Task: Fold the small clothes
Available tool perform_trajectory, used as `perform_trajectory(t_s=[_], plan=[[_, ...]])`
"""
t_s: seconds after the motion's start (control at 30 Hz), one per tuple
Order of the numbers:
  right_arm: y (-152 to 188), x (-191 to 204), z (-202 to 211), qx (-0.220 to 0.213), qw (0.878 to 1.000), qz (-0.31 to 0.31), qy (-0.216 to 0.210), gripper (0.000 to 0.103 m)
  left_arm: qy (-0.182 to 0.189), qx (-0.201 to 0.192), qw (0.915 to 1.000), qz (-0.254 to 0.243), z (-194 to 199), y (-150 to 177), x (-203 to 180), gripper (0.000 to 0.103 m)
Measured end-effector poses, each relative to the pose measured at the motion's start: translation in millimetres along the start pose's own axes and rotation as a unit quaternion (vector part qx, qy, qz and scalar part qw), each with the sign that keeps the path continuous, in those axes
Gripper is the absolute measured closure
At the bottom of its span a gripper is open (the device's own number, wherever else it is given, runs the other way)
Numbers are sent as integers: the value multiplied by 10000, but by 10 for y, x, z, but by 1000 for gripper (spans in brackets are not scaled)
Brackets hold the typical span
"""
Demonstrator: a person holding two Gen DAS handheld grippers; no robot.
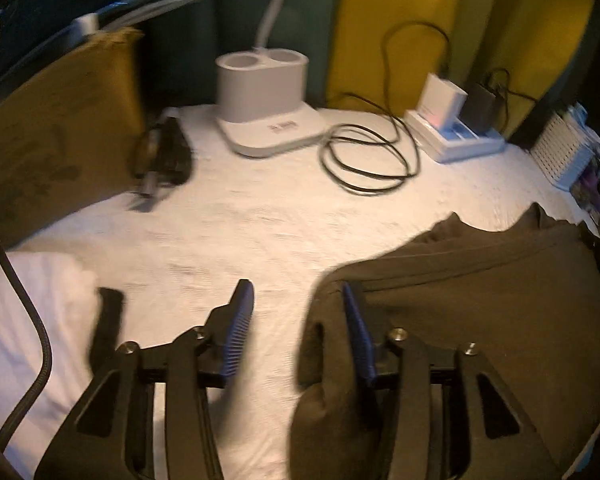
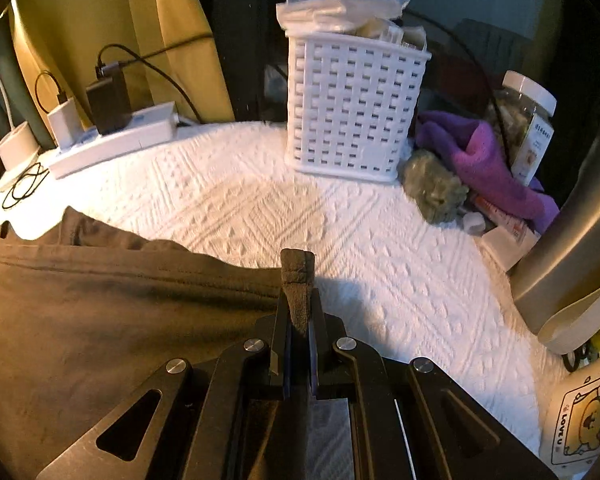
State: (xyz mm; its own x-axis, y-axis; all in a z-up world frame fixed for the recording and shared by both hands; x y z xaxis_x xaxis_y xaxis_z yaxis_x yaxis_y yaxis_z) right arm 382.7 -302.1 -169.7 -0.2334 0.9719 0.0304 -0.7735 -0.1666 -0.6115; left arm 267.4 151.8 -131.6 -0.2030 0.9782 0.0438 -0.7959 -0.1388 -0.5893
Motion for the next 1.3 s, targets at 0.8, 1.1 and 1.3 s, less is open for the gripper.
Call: perform_trajectory(t_s=[0.8, 1.1, 1.3], plan=[[228, -58, 476, 24, 9993, -89, 372, 18, 414, 18, 9991, 9, 196, 505, -260, 44], [461, 26, 619, 27, 9998, -111, 148, 8, 665, -120, 9977, -111, 145, 359, -332, 44], [492, 125, 627, -7, 9999, -143, 17, 8, 868, -269, 9954, -315, 128, 275, -408, 94]])
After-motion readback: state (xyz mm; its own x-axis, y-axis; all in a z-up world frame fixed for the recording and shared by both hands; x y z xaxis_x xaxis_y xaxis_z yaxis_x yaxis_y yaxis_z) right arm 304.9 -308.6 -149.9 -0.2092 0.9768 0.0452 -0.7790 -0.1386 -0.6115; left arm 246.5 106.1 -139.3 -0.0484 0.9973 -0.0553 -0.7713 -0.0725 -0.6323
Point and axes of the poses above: each gripper's, at about its wrist camera, not at the fingertips, and z roughly against the way its jaws point, x to its left, y to its underside, the point moved 5 cm from there along -z, roughly the way its jaws point, and after that the axes turned 6 degrees about -y, right-handed, at the moved point
